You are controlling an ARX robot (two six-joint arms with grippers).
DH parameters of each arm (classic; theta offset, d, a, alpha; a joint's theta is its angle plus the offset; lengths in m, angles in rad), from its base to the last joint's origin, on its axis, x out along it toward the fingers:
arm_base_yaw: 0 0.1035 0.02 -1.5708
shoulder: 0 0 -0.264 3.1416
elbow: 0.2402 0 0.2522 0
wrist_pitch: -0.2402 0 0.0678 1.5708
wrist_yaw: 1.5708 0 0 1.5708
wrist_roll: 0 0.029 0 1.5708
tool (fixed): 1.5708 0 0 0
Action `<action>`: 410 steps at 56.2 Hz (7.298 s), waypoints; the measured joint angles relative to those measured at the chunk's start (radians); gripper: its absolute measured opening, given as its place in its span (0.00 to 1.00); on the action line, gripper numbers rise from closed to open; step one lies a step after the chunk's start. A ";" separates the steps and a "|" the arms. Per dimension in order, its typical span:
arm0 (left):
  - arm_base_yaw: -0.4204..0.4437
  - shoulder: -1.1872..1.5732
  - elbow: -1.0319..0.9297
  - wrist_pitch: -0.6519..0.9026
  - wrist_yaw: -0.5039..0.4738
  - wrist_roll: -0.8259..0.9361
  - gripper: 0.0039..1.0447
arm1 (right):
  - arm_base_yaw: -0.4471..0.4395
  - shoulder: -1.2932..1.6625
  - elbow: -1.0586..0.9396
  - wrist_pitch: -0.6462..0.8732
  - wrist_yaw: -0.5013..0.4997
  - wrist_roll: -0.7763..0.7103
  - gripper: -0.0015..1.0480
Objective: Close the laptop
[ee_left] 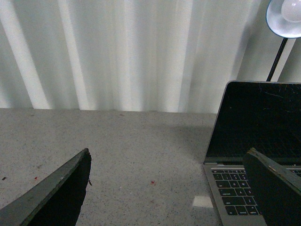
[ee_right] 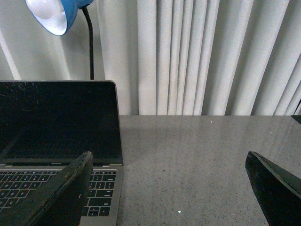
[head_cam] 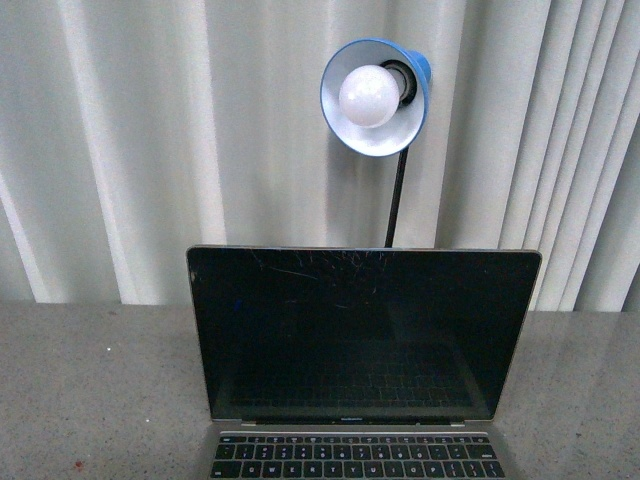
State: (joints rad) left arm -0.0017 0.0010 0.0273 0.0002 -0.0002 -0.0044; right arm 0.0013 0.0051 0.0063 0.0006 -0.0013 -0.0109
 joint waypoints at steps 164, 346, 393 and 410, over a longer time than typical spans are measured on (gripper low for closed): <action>-0.352 1.799 1.265 -0.039 -0.043 0.603 0.03 | 0.109 1.775 1.228 -0.077 -0.522 -0.970 0.03; -0.379 1.746 0.982 -0.040 0.152 0.541 0.03 | 0.211 1.790 1.051 -0.236 -0.479 -1.160 0.03; -0.384 1.754 0.908 0.010 0.165 0.515 0.03 | 0.230 1.802 0.987 -0.216 -0.467 -1.164 0.03; -0.393 1.759 0.890 0.030 0.169 0.499 0.03 | 0.230 1.802 0.975 -0.209 -0.467 -1.164 0.03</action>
State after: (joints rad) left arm -0.3950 1.7603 0.9169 0.0303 0.1684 0.4950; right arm 0.2317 1.8072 0.9817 -0.2085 -0.4683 -1.1751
